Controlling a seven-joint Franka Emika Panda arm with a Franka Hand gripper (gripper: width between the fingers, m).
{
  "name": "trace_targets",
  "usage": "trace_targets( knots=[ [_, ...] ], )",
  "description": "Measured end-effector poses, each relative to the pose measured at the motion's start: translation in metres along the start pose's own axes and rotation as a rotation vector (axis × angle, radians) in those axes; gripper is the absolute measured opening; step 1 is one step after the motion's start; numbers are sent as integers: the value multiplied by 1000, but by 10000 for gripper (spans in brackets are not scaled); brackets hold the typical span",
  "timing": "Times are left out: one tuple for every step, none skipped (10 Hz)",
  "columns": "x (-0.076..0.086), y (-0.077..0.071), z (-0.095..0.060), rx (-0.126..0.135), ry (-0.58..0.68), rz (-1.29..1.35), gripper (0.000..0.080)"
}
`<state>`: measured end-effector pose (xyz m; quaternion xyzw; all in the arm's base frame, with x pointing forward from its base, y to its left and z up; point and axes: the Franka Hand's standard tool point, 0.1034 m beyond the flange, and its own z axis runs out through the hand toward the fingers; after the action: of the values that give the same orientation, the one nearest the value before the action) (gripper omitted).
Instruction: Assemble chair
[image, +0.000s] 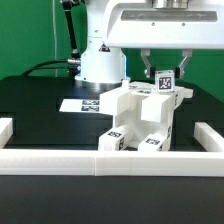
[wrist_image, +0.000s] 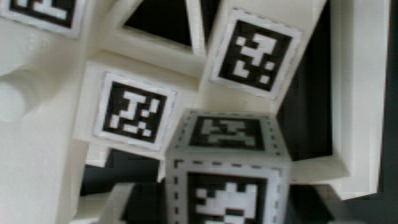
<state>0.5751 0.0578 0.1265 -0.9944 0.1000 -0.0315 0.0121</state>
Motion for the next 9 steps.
trace_targets(
  knots=[
    [0,0,0,1,0,67,286],
    [0,0,0,1,0,154,287],
    [0,0,0,1,0,222,287],
    [0,-1,0,2,-1,305,287],
    [0,-1,0,2,-1,365,287],
    [0,-1,0,3,-1,422,287],
    [0,-1,0,3,-1,498,287],
    [0,-2,0,3,-1,565,287],
    [0,-2,0,3,-2,620,287]
  ],
)
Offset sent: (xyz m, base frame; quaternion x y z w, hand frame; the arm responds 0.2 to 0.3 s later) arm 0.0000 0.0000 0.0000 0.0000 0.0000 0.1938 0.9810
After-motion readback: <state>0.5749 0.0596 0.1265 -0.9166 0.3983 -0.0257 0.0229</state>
